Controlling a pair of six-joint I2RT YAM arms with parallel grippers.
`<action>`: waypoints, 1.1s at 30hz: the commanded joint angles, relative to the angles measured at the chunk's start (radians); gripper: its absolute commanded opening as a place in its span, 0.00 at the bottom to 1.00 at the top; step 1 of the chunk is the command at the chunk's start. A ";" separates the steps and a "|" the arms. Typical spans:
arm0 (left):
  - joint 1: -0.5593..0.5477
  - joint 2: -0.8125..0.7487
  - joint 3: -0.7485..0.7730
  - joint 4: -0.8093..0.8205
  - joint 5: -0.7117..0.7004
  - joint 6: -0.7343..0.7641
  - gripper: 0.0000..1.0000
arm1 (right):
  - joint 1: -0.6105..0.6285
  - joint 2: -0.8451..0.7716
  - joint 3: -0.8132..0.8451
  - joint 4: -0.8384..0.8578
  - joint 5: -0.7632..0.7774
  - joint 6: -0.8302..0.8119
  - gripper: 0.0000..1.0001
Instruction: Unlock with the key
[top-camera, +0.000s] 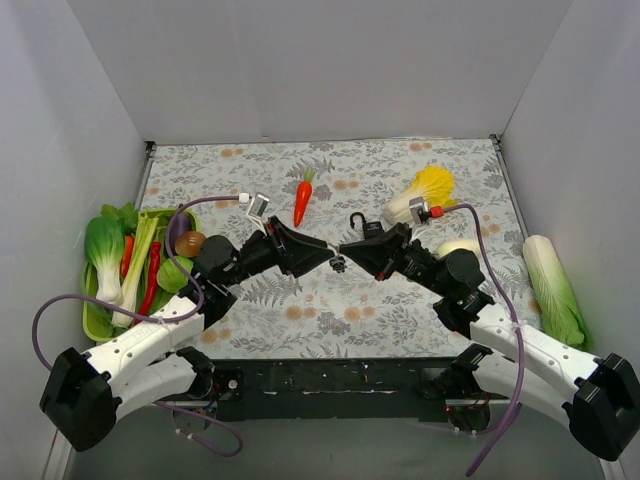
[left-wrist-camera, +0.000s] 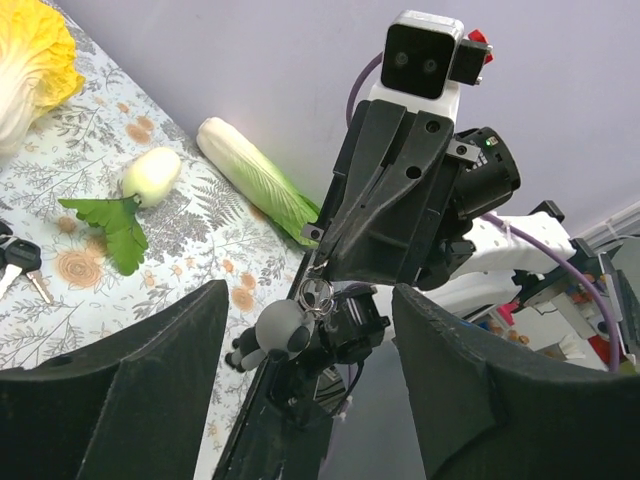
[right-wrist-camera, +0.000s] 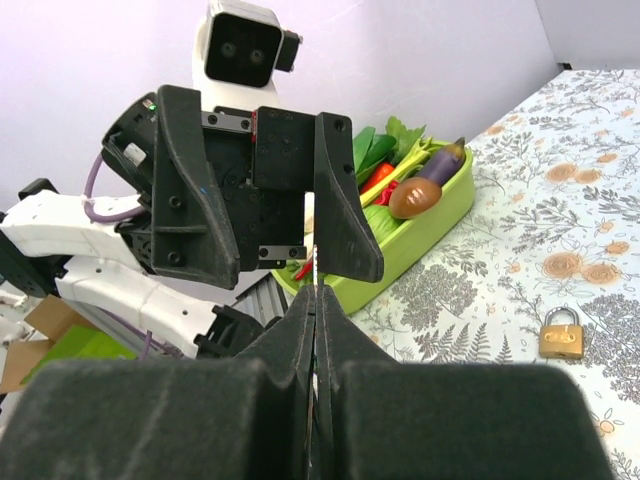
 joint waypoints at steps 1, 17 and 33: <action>0.004 0.009 -0.003 0.093 -0.010 -0.050 0.63 | -0.002 -0.002 0.000 0.119 0.044 0.024 0.01; -0.001 0.055 -0.031 0.229 -0.017 -0.113 0.30 | -0.002 0.038 -0.034 0.232 0.037 0.099 0.01; -0.008 0.093 -0.028 0.255 -0.023 -0.121 0.18 | -0.002 0.058 -0.046 0.263 0.036 0.120 0.01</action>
